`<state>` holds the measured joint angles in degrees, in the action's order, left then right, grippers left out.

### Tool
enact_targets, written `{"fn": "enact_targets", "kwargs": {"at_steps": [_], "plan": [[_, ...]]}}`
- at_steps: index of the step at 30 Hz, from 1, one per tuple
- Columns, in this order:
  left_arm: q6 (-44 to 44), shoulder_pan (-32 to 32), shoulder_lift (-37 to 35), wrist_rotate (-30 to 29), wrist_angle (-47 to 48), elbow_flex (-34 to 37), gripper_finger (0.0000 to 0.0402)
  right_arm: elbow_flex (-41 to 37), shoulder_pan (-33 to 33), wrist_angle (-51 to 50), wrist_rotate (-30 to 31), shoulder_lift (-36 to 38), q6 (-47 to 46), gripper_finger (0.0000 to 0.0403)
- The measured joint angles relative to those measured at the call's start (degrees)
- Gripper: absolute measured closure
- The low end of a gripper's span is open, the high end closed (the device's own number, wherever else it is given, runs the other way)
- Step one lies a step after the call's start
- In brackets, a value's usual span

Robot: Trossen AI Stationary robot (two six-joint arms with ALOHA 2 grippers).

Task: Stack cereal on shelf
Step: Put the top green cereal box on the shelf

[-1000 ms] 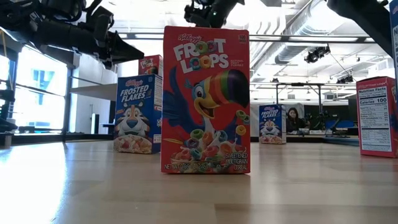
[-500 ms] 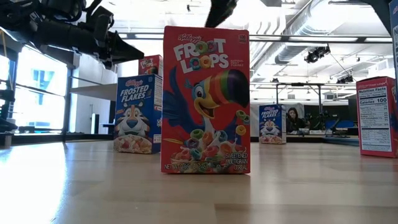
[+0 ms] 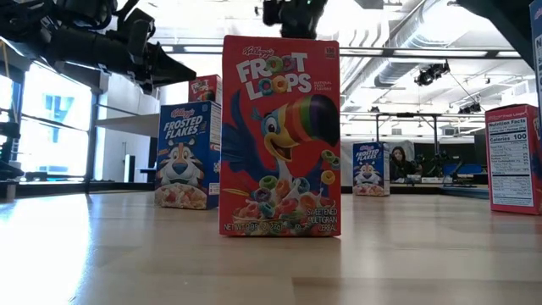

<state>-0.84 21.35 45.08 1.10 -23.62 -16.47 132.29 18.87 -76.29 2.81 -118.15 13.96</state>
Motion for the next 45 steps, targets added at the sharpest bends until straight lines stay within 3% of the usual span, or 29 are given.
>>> {"fn": "enact_targets", "kwargs": {"at_steps": [11, 45], "plan": [[0.00, 0.00, 0.00, -0.01, -0.03, 0.02, 0.0383, -0.04, 0.65, 3.32, -0.07, -4.46, 0.04, 0.0401], [-0.02, 0.02, 0.00, -0.02, -0.08, 0.02, 0.0383, -0.04, 2.62, 11.41, 1.65, -5.73, 1.75, 0.0401]]}}
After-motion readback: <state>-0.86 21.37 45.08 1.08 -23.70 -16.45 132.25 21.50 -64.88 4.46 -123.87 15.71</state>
